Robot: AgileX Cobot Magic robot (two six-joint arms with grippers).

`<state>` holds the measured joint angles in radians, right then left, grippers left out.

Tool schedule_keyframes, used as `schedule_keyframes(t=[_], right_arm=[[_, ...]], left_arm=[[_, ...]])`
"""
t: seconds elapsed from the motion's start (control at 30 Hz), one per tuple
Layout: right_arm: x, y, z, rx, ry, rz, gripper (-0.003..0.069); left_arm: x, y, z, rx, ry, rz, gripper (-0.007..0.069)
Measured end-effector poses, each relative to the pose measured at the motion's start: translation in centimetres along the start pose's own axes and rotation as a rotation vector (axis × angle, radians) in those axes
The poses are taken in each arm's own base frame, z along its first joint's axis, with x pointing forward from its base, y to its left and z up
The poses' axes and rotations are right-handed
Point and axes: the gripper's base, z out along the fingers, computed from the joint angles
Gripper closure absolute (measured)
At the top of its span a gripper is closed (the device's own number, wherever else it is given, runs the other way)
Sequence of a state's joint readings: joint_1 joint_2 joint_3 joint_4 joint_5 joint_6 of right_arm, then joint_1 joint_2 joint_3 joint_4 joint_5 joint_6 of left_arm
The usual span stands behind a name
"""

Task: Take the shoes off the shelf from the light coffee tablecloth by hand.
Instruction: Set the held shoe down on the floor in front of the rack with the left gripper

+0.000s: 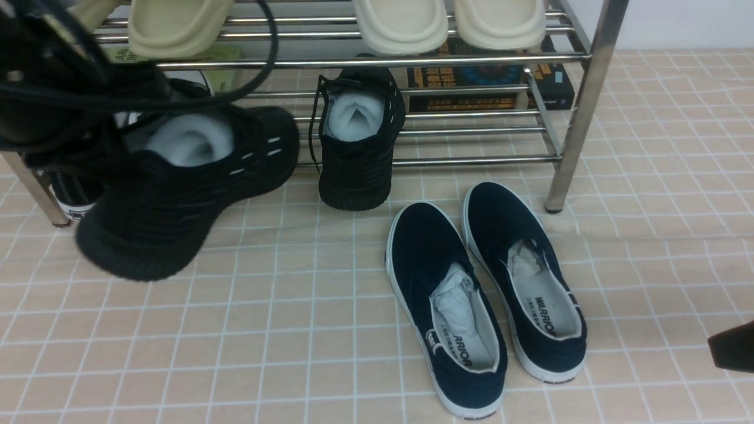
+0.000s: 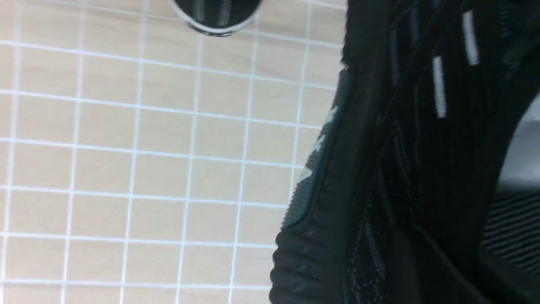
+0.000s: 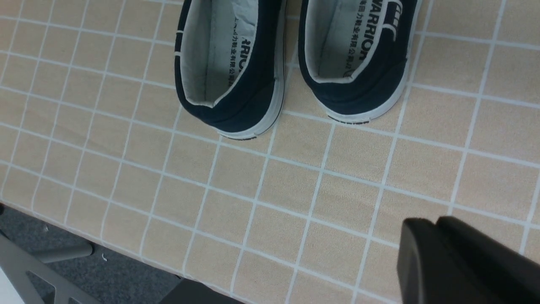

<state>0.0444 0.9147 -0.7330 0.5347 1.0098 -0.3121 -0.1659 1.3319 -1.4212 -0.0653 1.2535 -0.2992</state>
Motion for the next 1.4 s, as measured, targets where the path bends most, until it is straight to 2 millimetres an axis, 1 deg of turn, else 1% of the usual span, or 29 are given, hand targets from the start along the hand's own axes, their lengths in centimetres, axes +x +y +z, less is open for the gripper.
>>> schedule_keyframes(t=[0.07,0.1,0.13,0.17,0.23,0.37,0.4,0.43,0.5,0.73,0.9,1.07,1.2,1.37,1.4], right_arm=[[0.0,0.0,0.0,0.000,0.000,0.000,0.0606],[0.0,0.0,0.0,0.000,0.000,0.000,0.0606],[0.0,0.0,0.0,0.000,0.000,0.000,0.0605],[0.0,0.0,0.0,0.000,0.000,0.000,0.0603],[0.0,0.0,0.0,0.000,0.000,0.000,0.0601],[0.0,0.0,0.0,0.000,0.000,0.000,0.0596],[0.0,0.0,0.0,0.000,0.000,0.000,0.0596],[0.0,0.0,0.0,0.000,0.000,0.000,0.0596],[0.0,0.0,0.0,0.000,0.001,0.000,0.0596],[0.0,0.0,0.0,0.000,0.001,0.000,0.0590],[0.0,0.0,0.0,-0.001,0.002,0.000,0.0585],[0.0,0.0,0.0,0.000,0.001,0.000,0.0584],[-0.1,0.0,0.0,0.001,-0.016,0.002,0.0580],[-0.2,0.0,0.0,-0.004,-0.025,0.007,0.0573],[-0.2,0.1,0.0,-0.010,-0.027,0.011,0.0570]], left_arm=[[1.1,0.3,-0.4,0.005,0.004,-0.004,0.0605],[1.2,0.3,-0.5,0.007,0.000,-0.004,0.0605],[1.8,0.4,-0.4,0.011,0.015,-0.010,0.0603],[3.1,0.7,-0.2,0.023,0.034,-0.017,0.0603],[4.7,1.1,0.4,0.031,0.062,-0.035,0.0603],[7.4,2.1,2.2,0.031,0.078,-0.095,0.0603],[7.7,2.1,2.4,0.031,0.076,-0.103,0.0603],[8.4,2.4,3.1,0.033,0.068,-0.131,0.0603],[9.1,2.7,4.2,0.036,0.057,-0.172,0.0601],[10.1,3.5,7.5,0.066,-0.039,-0.299,0.0596],[10.4,3.5,8.9,0.131,-0.120,-0.398,0.0595],[10.9,3.5,9.6,0.168,-0.132,-0.451,0.0592],[11.1,3.6,9.8,0.167,-0.123,-0.441,0.0588],[11.1,3.5,9.7,0.168,-0.124,-0.439,0.0559],[11.0,3.5,9.7,0.169,-0.126,-0.436,0.0536]])
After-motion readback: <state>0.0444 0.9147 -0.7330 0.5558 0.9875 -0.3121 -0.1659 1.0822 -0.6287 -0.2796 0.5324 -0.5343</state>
